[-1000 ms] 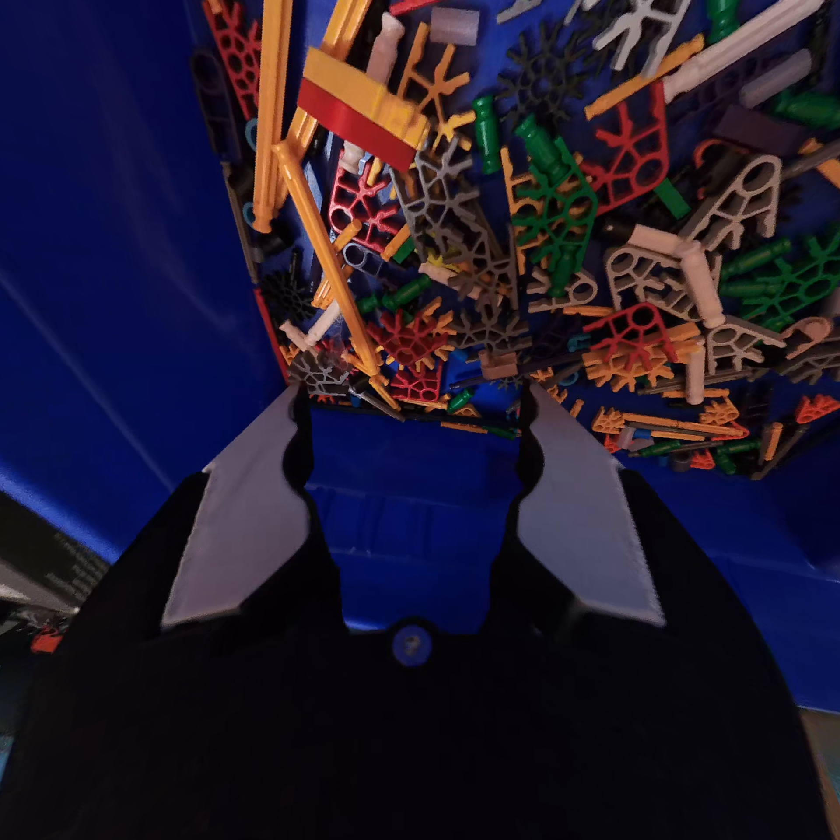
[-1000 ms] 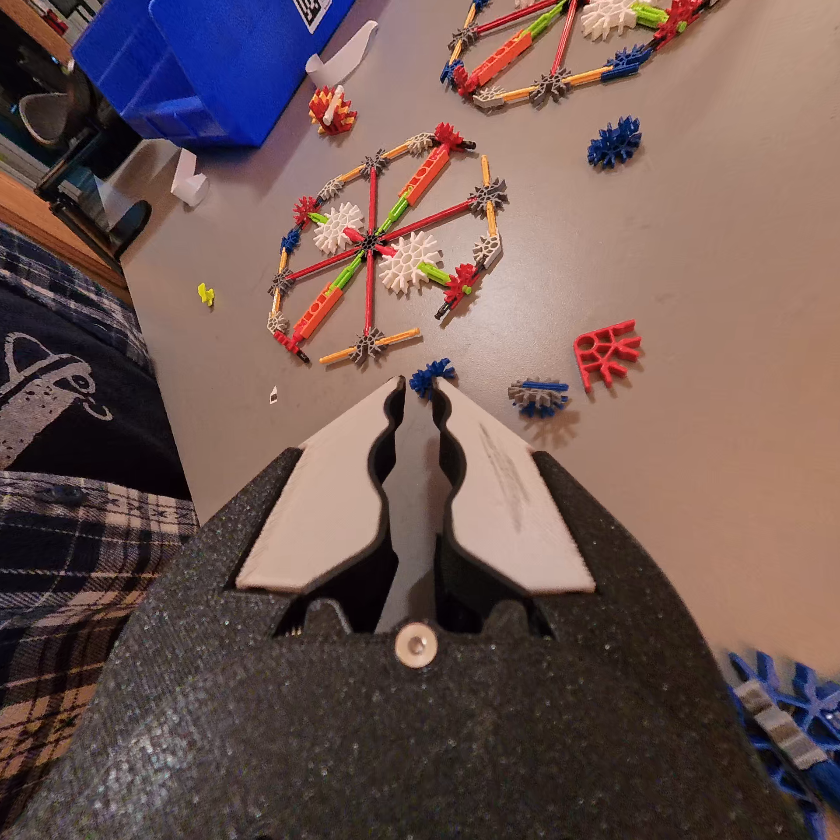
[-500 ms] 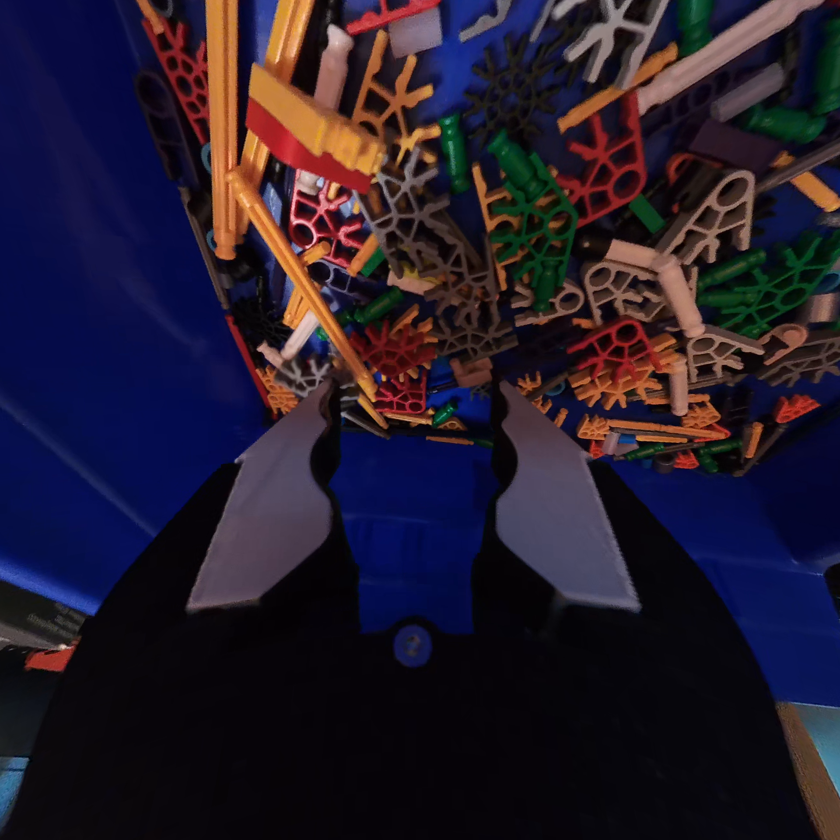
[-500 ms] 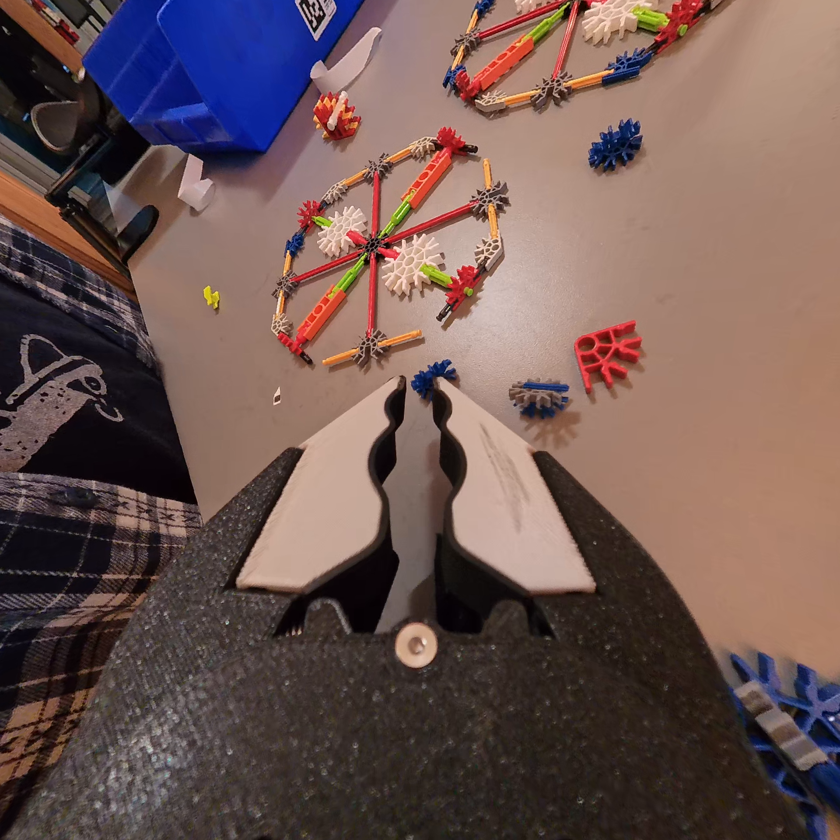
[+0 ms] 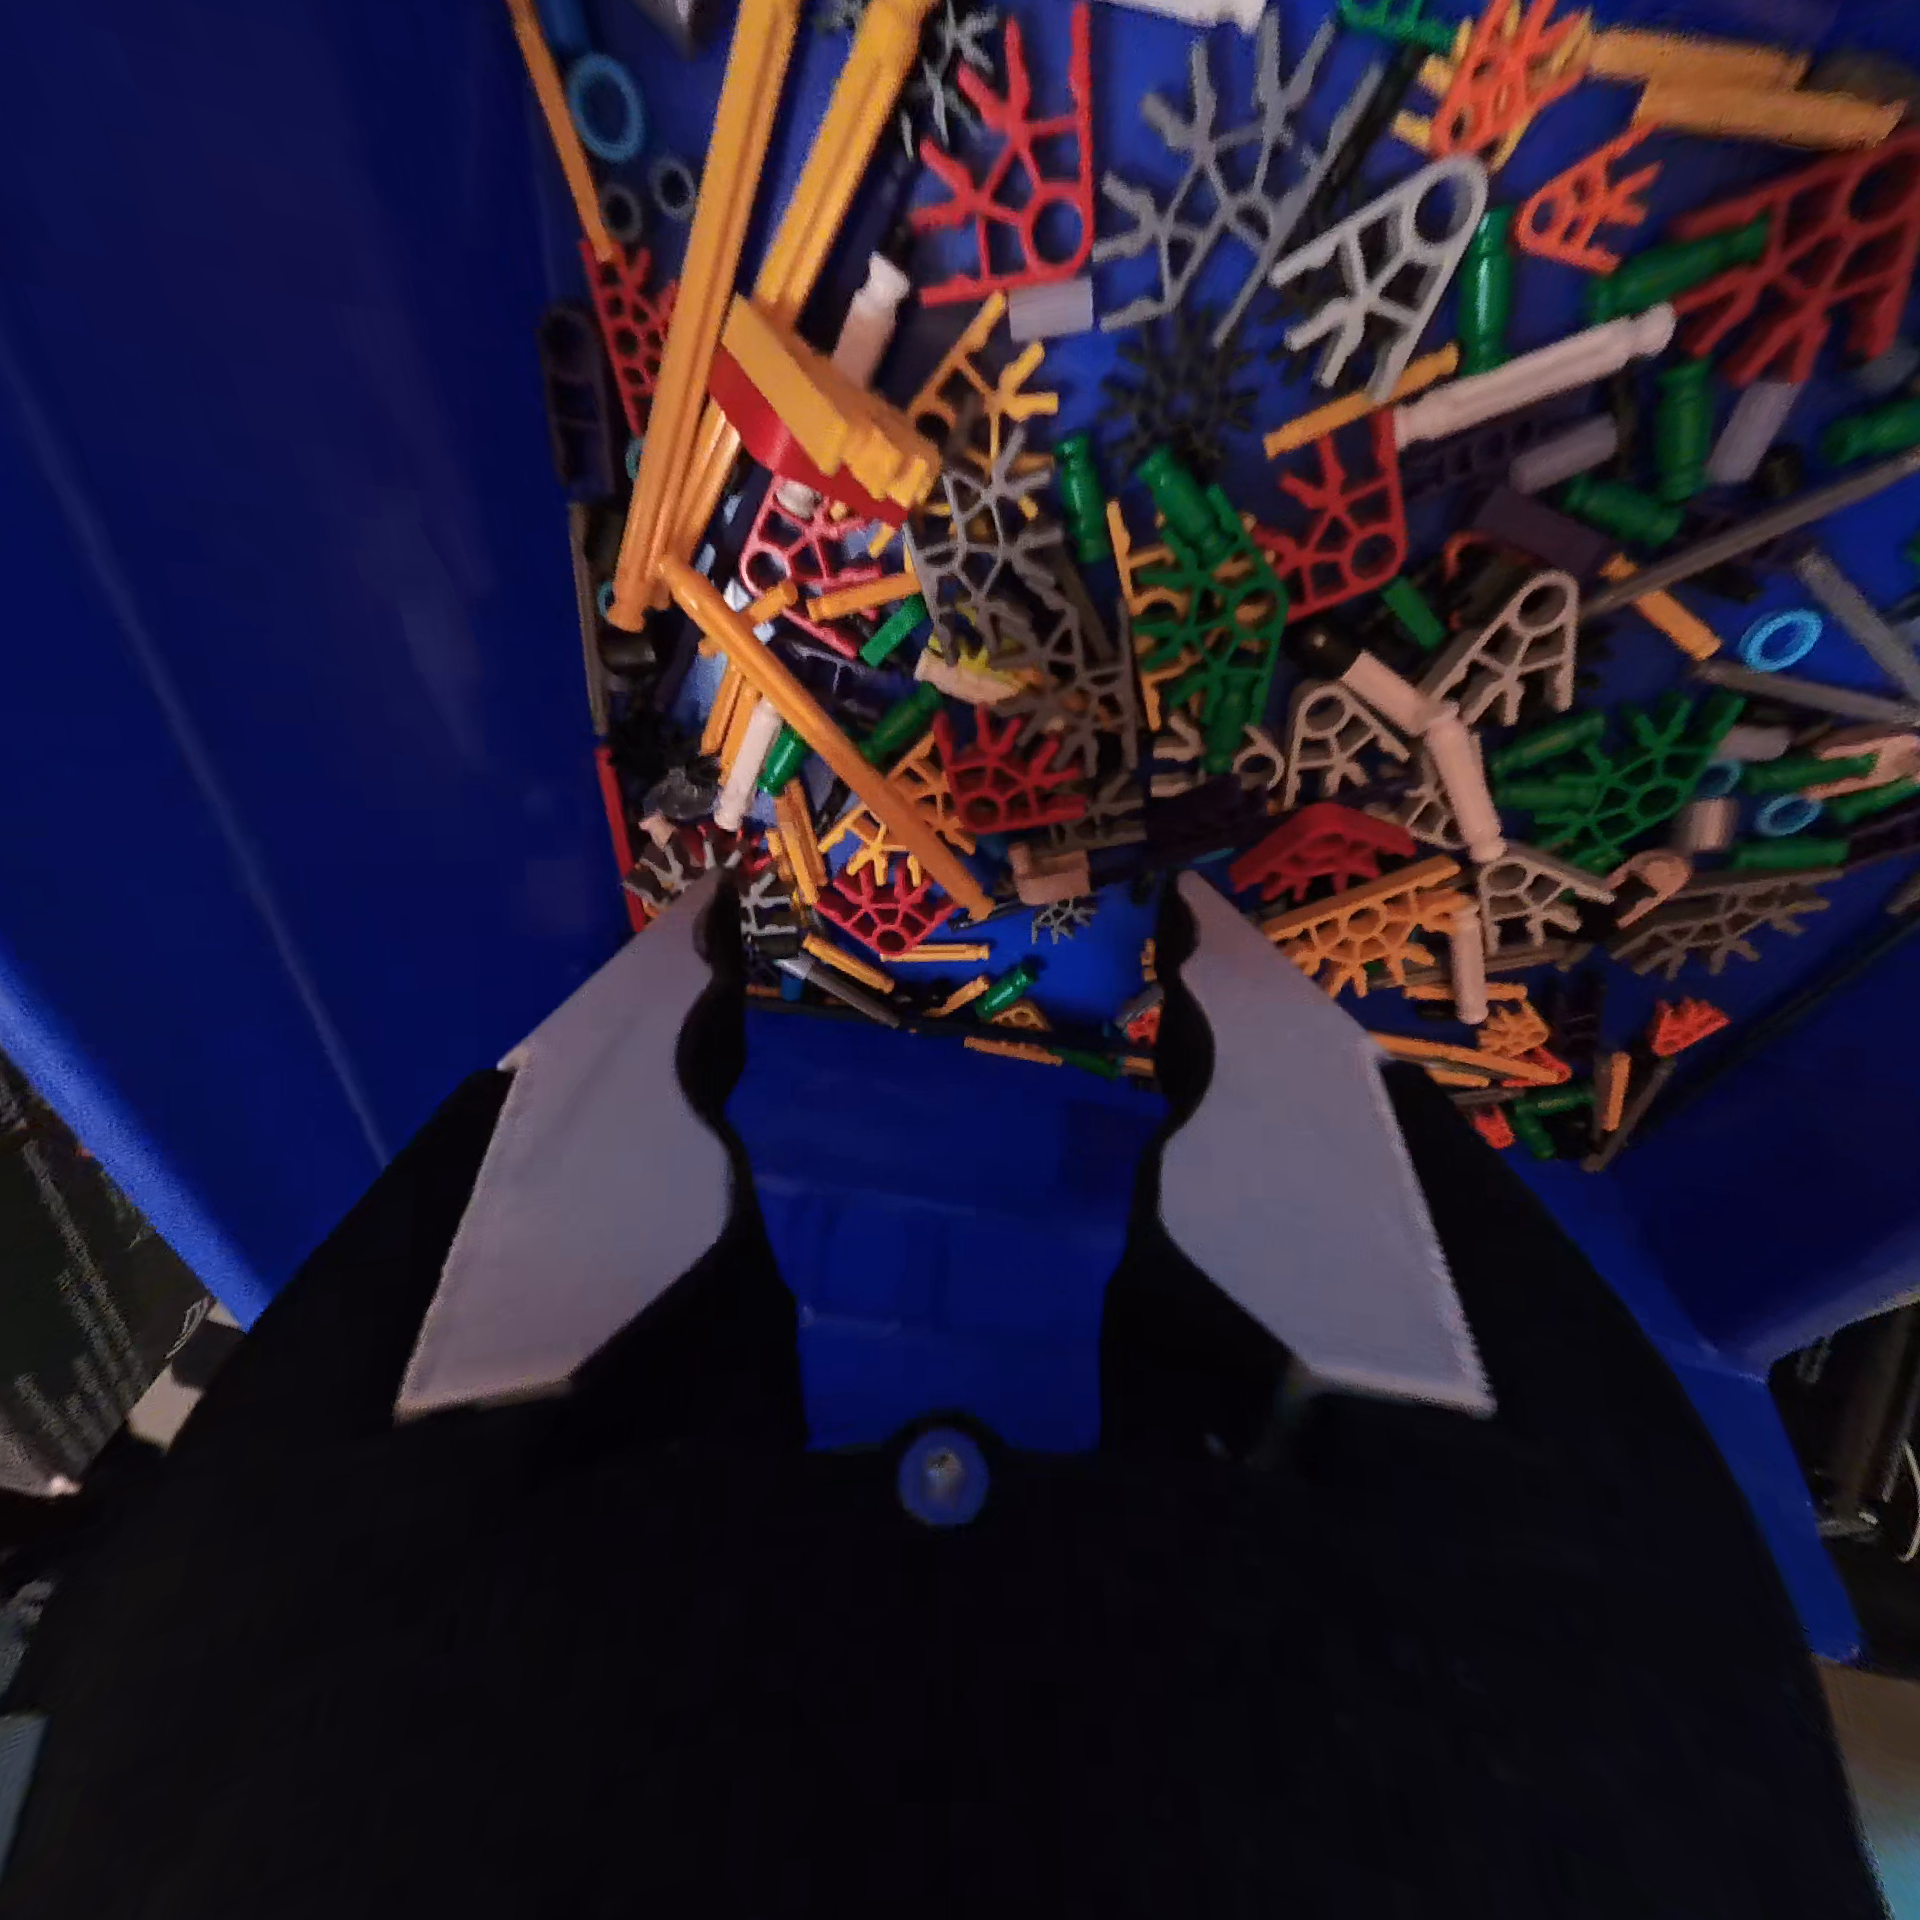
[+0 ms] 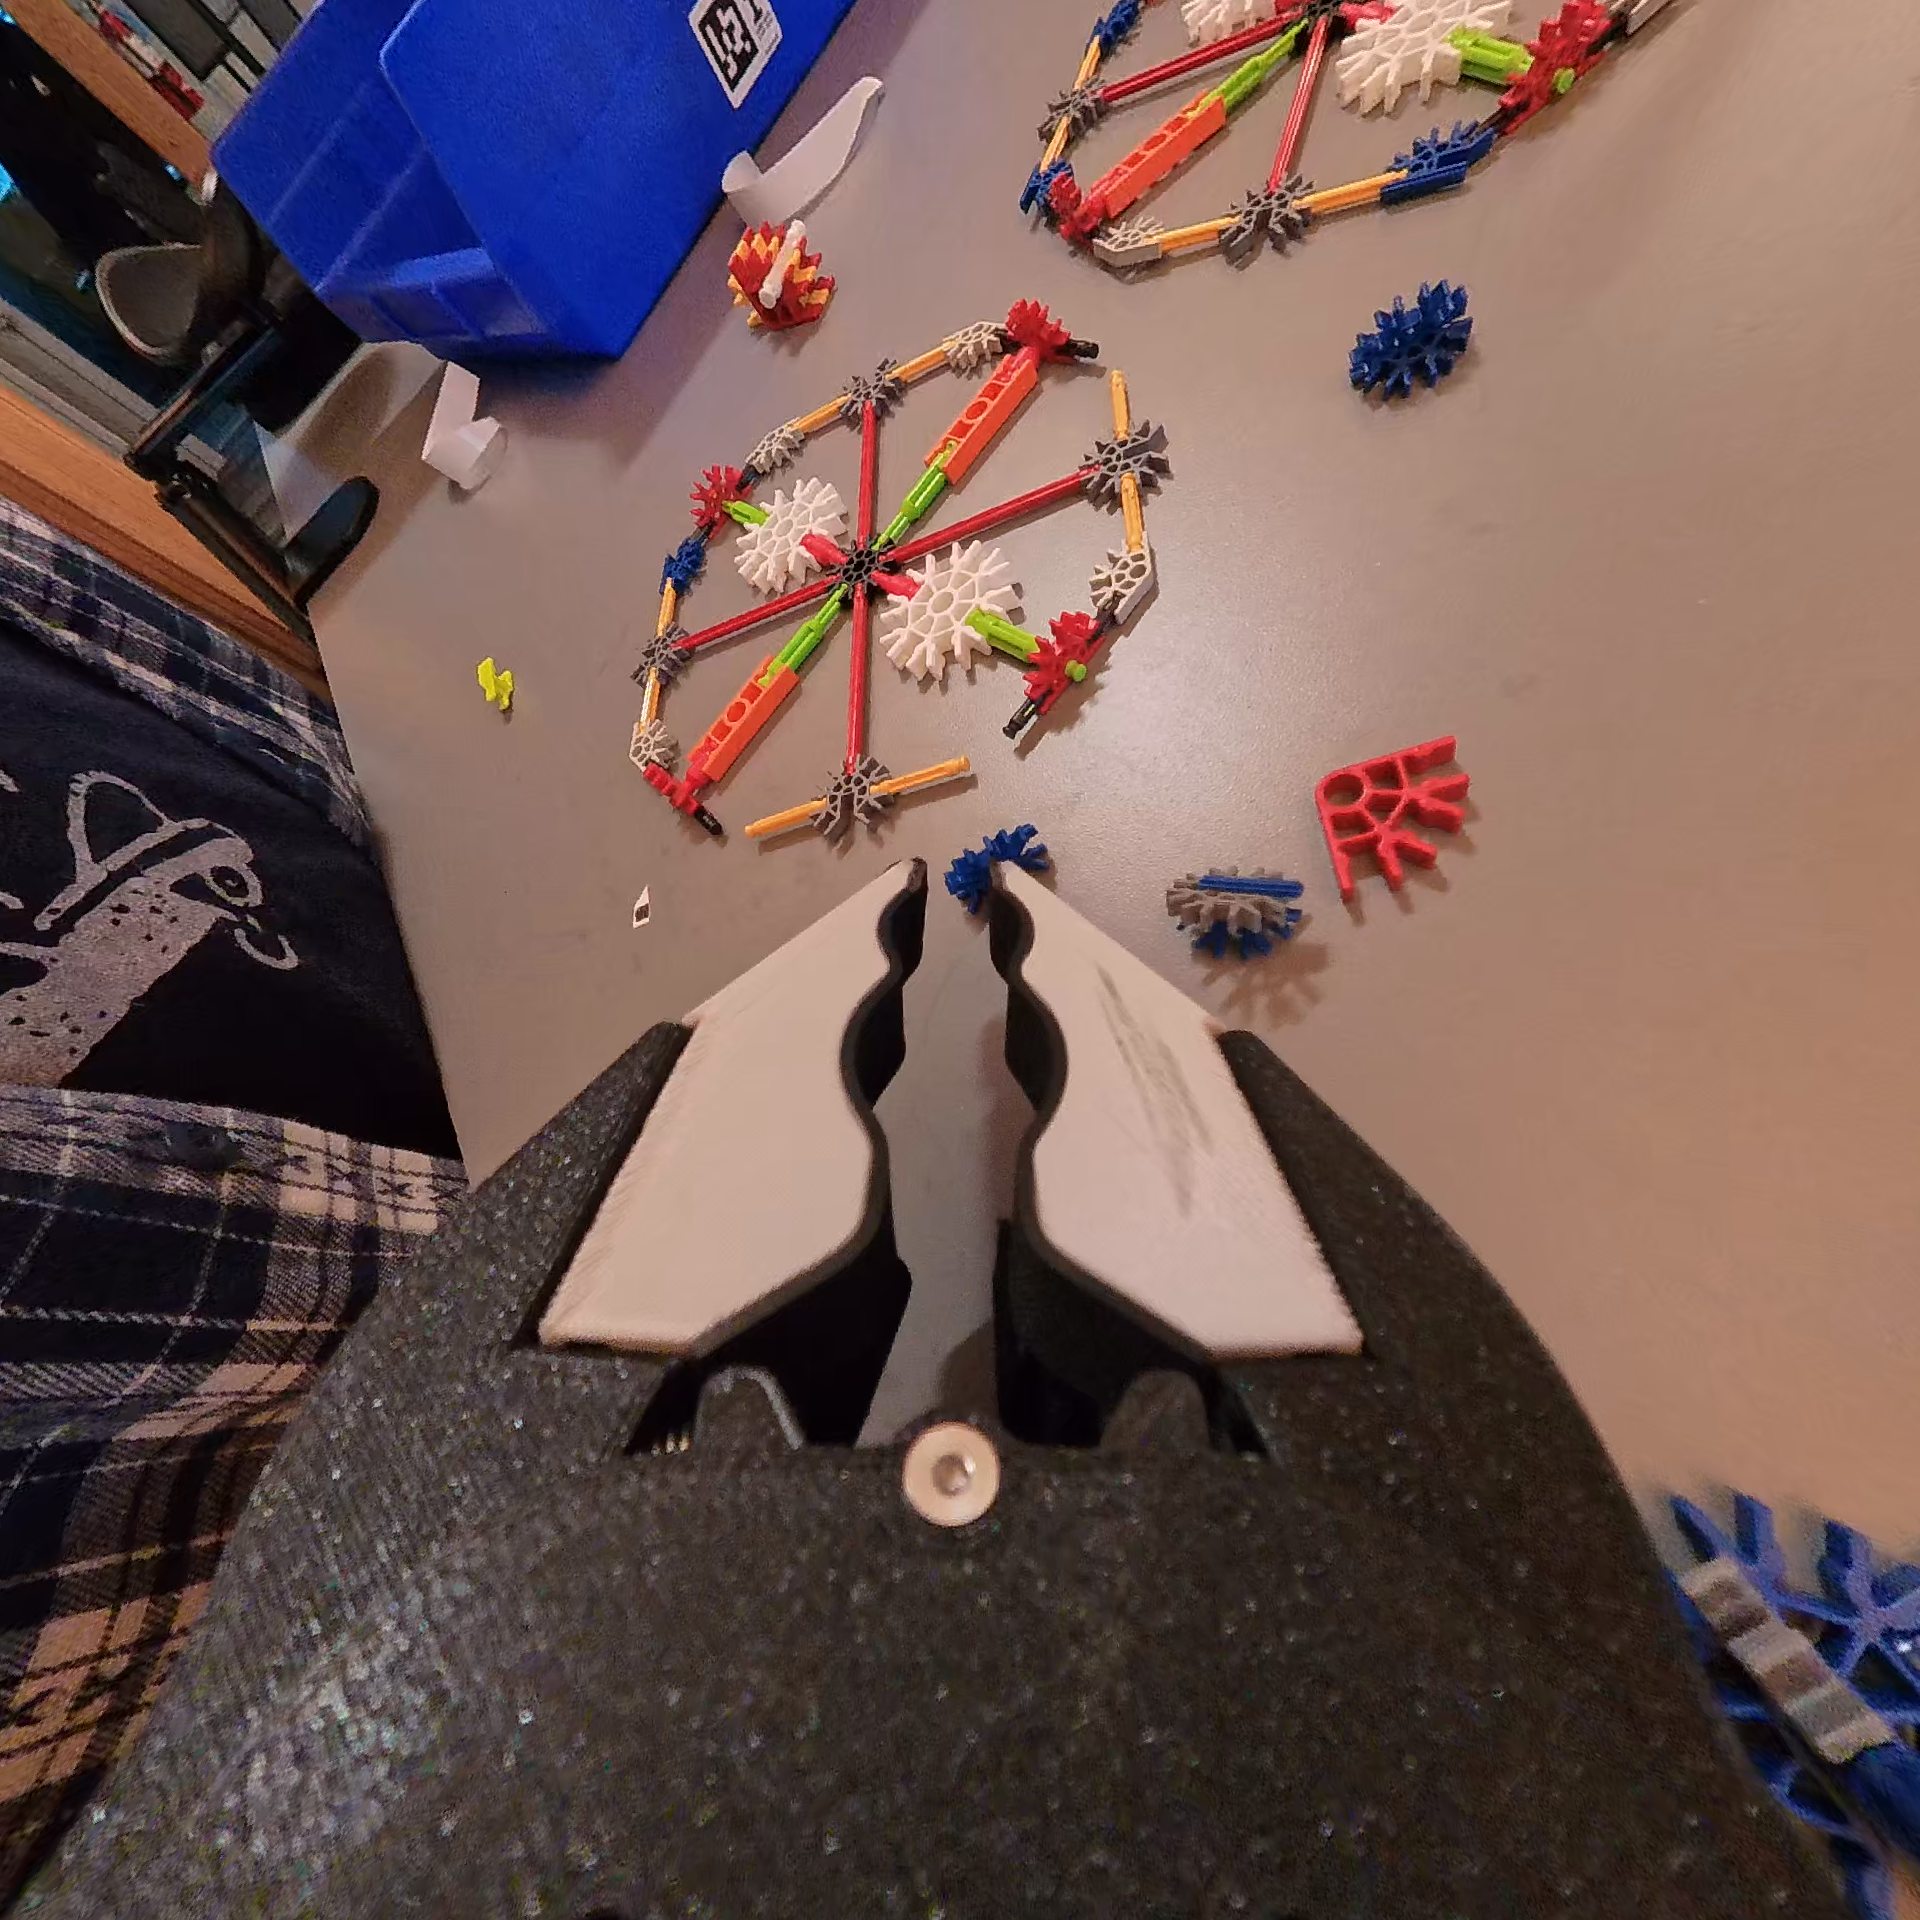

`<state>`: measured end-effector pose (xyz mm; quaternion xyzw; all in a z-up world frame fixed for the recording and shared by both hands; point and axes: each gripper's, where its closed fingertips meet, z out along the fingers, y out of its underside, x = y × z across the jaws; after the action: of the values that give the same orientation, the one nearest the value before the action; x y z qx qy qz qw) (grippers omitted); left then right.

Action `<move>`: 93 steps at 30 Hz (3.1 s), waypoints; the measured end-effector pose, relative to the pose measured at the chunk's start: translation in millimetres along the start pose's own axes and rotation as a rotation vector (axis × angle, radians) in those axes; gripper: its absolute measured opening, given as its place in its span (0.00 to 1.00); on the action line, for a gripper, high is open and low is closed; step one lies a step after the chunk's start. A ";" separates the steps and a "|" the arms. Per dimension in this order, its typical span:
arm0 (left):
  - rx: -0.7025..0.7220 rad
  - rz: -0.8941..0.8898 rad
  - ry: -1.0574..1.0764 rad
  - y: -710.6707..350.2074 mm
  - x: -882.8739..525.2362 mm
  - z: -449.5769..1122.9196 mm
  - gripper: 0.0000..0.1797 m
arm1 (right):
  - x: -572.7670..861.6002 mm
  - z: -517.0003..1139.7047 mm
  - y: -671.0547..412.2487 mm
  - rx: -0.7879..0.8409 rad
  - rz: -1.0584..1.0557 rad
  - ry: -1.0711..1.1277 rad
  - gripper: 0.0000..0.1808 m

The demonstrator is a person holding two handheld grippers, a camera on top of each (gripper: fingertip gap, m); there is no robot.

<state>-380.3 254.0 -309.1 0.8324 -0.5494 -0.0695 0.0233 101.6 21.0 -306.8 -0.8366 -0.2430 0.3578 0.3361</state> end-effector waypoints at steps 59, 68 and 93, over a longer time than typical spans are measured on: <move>0.016 -0.106 0.119 2.6 -0.1 13.6 0.23 | 0.1 -0.6 -1.0 0.008 0.004 0.002 0.06; 0.033 -0.058 0.128 7.9 19.5 11.3 0.00 | -0.3 -0.7 -1.2 0.009 0.008 -0.004 0.06; -0.004 -0.079 0.160 6.6 6.7 12.5 0.07 | -0.1 -0.5 -0.7 0.004 0.005 -0.008 0.06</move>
<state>-385.5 245.7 -321.4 0.8563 -0.5122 -0.0047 0.0662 101.8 21.2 -306.0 -0.8353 -0.2415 0.3624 0.3357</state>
